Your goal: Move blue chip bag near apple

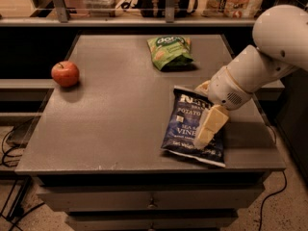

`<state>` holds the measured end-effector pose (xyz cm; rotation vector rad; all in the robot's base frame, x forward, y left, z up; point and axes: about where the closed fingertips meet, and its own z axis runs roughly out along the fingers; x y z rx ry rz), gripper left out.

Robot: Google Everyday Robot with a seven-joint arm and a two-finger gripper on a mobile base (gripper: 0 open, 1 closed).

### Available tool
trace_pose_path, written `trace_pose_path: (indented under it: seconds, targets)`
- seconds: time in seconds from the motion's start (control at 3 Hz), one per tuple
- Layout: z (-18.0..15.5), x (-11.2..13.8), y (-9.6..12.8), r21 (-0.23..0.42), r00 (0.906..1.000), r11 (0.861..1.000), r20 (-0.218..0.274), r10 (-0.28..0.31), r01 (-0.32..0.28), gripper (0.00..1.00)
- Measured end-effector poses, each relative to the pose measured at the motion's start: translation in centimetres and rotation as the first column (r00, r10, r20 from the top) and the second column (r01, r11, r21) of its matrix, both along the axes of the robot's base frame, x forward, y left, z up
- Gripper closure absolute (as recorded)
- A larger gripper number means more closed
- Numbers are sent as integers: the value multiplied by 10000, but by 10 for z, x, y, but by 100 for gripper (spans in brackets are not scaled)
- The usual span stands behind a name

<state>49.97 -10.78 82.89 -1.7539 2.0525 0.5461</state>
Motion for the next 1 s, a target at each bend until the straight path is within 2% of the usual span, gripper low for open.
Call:
trace_pose_path:
  seconds: [0.33, 1.0]
  targets:
    - [-19, 9, 0, -192, 9993, 9998, -354, -81, 74, 19]
    - [-7, 10, 0, -214, 9993, 9997, -350, -96, 88, 64]
